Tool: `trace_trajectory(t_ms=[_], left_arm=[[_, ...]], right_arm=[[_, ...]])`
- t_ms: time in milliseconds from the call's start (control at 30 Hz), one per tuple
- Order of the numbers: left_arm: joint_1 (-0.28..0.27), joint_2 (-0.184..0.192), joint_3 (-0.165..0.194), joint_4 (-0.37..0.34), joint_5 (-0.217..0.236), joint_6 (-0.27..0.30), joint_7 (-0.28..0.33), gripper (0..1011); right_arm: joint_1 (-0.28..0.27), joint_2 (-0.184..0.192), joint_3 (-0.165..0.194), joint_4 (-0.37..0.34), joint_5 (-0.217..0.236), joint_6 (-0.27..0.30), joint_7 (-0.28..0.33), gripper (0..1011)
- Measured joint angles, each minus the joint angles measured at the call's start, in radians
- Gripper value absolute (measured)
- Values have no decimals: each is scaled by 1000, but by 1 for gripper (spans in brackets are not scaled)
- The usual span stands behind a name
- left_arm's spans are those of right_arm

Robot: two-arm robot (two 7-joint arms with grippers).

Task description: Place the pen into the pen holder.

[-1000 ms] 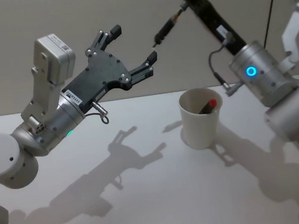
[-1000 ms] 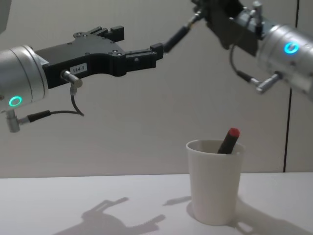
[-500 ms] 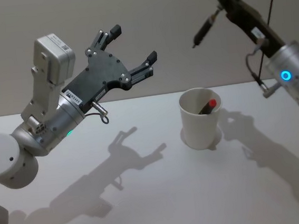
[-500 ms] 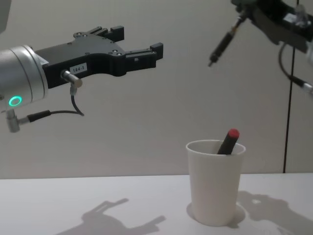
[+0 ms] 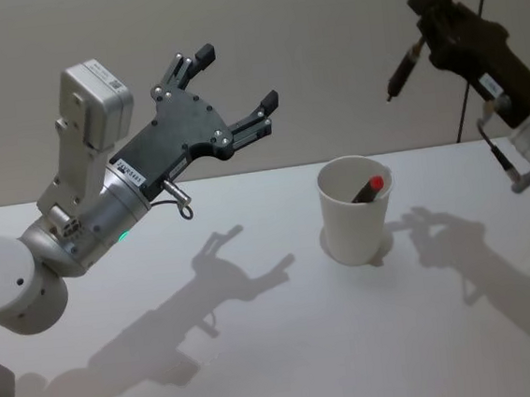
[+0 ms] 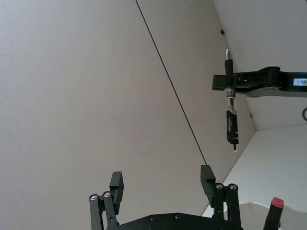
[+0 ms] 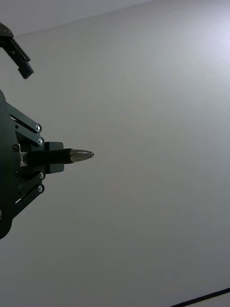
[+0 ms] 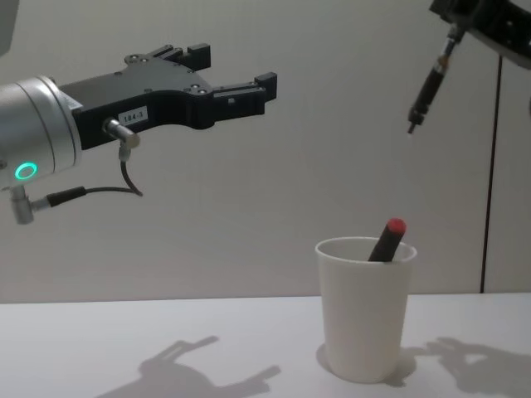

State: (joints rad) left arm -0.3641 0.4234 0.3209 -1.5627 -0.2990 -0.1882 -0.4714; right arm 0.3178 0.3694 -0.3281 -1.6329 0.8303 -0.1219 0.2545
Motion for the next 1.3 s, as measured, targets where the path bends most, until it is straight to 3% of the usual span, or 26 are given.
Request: trace_trajectory(t_ms=[333, 467, 500, 667, 733, 767, 933, 1300], left_arm=[[0, 0, 0, 0, 0, 0, 0, 1001], [0, 0, 0, 0, 0, 0, 0, 1001], [0, 0, 0, 0, 0, 0, 0, 1001], [0, 0, 0, 0, 0, 0, 0, 1001], [0, 0, 0, 0, 0, 0, 0, 1001], [0, 0, 0, 0, 0, 0, 0, 1001], [0, 0, 0, 0, 0, 0, 0, 1001], [0, 0, 0, 0, 0, 0, 0, 1001]], right_arm=[[-59, 37, -12, -59, -203, -76, -28, 124], [-71, 40, -19, -68, -263, -96, -35, 123], [-76, 41, -23, -71, -300, -108, -40, 124], [-86, 37, -36, -73, -404, -140, -54, 124], [-89, 30, -45, -68, -466, -161, -62, 124], [-89, 30, -45, -68, -466, -161, -62, 124], [-87, 7, -61, -42, -569, -195, -74, 124], [-55, -46, -81, 49, -641, -218, -76, 124]])
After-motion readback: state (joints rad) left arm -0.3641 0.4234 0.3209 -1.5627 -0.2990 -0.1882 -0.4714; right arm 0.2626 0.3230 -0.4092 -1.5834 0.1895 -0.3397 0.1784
